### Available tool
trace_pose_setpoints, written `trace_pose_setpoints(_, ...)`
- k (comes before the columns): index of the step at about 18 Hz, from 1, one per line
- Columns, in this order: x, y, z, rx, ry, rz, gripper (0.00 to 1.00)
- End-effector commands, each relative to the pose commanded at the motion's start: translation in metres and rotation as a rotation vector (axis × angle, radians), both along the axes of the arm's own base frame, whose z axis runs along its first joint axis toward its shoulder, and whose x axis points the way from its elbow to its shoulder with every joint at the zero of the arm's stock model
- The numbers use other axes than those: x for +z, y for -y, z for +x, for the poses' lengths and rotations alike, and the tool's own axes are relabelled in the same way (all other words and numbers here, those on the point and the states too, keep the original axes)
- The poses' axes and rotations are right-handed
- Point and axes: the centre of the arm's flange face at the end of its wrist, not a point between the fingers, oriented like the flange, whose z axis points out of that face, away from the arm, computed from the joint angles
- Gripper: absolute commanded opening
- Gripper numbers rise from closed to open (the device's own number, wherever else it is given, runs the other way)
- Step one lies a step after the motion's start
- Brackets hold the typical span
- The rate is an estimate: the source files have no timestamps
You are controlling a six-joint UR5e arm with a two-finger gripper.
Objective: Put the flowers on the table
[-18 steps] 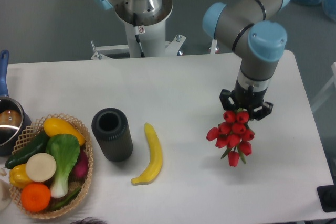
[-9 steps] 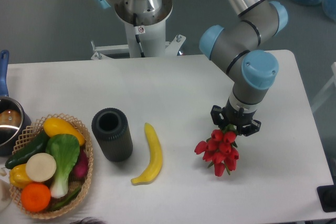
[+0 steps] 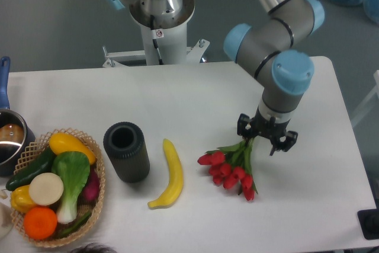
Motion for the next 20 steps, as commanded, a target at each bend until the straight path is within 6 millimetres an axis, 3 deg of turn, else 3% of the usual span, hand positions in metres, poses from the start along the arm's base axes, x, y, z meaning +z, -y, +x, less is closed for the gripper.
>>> trace_pose_setpoints(3,0.037,0.033,-0.007,0.042,-0.046,0.034,1.00)
trace_pose_setpoints(6,0.066,0.048,-0.004,-0.011,-0.099,0.032,1.00)
trace_pose_setpoints(10,0.072,0.077,-0.003,-0.182,-0.078,-0.026,1.00)
trace_pose_setpoints(15,0.076,0.119,0.000,-0.268,-0.081,-0.091,1.00)
trace_pose_setpoints(20,0.079,0.127,-0.001,-0.281,-0.087,-0.096,1.00)
